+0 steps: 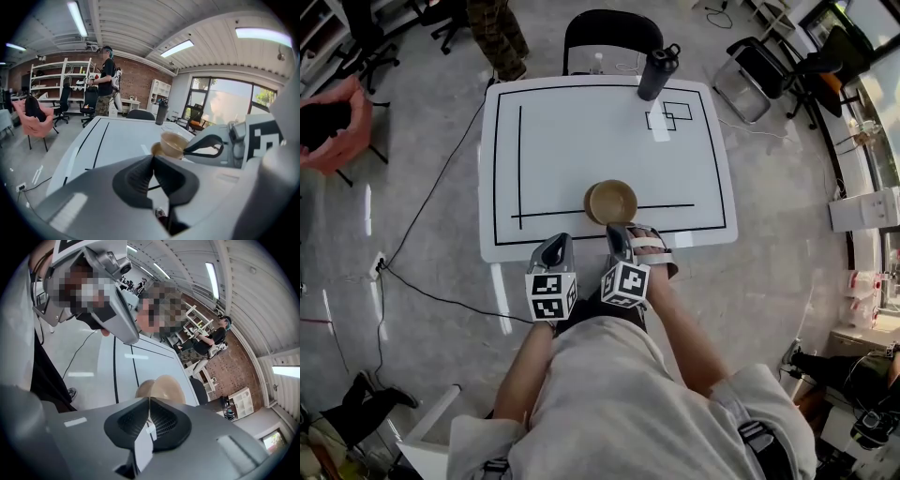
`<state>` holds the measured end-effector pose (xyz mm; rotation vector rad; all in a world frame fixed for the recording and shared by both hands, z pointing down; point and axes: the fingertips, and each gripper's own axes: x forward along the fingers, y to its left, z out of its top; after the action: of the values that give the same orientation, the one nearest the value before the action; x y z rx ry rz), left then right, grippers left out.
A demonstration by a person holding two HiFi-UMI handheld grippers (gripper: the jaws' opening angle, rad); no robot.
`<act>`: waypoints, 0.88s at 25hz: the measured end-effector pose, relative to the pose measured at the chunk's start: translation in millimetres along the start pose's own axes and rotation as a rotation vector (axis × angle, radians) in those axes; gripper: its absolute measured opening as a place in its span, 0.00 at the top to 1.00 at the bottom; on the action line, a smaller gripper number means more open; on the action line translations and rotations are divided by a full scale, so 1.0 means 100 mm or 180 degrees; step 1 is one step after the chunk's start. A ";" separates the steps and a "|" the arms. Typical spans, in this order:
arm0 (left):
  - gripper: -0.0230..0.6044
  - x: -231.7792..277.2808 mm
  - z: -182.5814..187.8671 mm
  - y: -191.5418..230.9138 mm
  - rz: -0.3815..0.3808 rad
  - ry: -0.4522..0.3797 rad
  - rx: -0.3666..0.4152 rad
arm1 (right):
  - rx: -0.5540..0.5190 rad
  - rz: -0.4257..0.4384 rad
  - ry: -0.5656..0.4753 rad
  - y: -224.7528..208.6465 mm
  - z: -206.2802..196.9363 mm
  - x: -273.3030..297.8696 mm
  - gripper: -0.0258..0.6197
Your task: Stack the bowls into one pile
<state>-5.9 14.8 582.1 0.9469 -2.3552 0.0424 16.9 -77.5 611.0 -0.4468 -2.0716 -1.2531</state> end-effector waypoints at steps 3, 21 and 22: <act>0.96 0.03 0.00 0.04 0.0014 0.0012 -0.0022 | -0.0035 0.0066 0.0029 0.04 -0.01 0.06 0.94; 0.96 0.16 -0.05 0.12 0.0072 0.0115 -0.0127 | -0.0143 0.0274 0.0047 0.14 -0.03 0.27 0.94; 0.96 0.16 -0.05 0.12 0.0073 0.0117 -0.0126 | -0.0146 0.0276 0.0048 0.13 -0.03 0.28 0.94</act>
<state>-20.5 14.9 597.6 0.8928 -2.3248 0.0220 5.9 -74.8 639.8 -0.5408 -1.9927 -1.2511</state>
